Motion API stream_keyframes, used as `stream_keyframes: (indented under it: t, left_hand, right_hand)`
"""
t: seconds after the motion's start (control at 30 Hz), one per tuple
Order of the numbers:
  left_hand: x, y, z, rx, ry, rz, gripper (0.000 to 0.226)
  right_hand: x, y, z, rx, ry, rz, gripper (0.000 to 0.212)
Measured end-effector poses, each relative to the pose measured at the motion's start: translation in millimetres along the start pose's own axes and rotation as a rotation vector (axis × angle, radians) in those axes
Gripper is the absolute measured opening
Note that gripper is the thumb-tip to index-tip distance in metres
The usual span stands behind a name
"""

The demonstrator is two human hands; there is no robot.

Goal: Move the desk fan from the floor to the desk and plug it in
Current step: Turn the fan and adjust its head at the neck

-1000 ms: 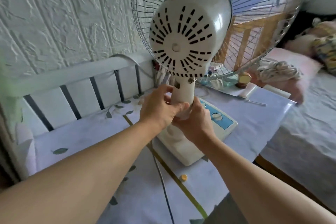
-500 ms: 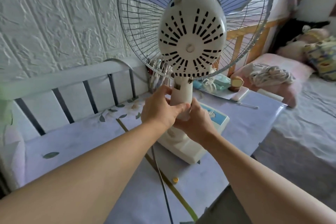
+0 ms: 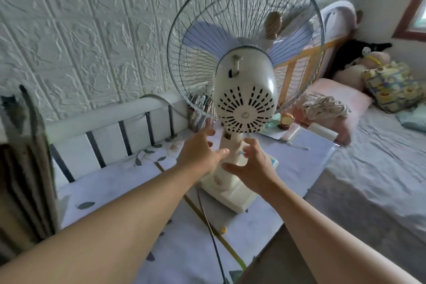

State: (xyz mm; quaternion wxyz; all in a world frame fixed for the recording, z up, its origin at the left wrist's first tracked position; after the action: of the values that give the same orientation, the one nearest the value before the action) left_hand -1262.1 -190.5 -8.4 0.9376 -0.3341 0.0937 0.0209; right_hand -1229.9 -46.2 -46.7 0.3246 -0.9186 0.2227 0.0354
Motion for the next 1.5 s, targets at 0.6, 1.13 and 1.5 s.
stream_keyframes:
  t: [0.6, 1.13, 1.5]
  left_hand:
    - [-10, -91, 65, 0.124, -0.015, -0.121, 0.044]
    - [-48, -50, 36, 0.239, -0.118, -0.303, 0.041]
    - [-59, -21, 33, 0.203, -0.125, -0.363, 0.036]
  right_hand:
    - [18, -102, -131, 0.062, 0.010, 0.240, 0.116]
    - [-3, -88, -160, 0.394, -0.022, 0.430, 0.095]
    - [1, -87, -157, 0.374, -0.002, 0.464, 0.101]
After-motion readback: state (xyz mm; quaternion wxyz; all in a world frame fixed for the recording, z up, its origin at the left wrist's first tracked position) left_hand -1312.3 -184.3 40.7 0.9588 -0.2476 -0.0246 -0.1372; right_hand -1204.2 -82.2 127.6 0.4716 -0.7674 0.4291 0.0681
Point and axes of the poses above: each hand's wrist, its own x-axis away from the middle knuckle, its own y-axis out of the palm, z = x × y, the point moved 6 cm from there along -x, towards the middle knuckle, and after that the axes turned 10 degrees about z, right-handed, at the moved point
